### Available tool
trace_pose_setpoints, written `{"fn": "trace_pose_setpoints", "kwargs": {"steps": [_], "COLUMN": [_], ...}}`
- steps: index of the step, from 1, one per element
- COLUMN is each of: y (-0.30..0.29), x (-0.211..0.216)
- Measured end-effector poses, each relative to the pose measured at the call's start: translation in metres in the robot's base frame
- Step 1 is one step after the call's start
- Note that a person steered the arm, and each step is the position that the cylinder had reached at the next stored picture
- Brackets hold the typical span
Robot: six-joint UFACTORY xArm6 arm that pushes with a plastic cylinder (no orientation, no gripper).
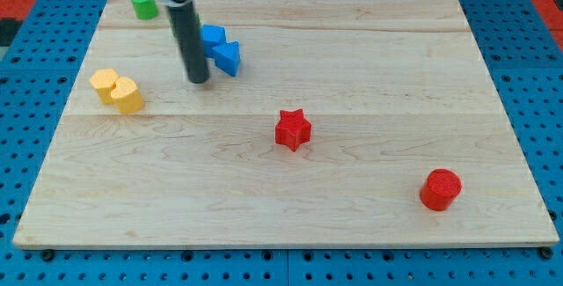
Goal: Move the red star into the yellow heart
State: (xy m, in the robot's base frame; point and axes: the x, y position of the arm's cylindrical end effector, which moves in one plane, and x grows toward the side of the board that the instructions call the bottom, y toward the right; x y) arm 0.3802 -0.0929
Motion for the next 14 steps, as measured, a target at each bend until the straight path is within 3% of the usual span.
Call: {"fn": "trace_pose_setpoints", "kwargs": {"steps": [2, 4, 6, 10, 14], "y": [0.120, 0.206, 0.190, 0.079, 0.070], "x": [0.011, 0.069, 0.124, 0.098, 0.055]}}
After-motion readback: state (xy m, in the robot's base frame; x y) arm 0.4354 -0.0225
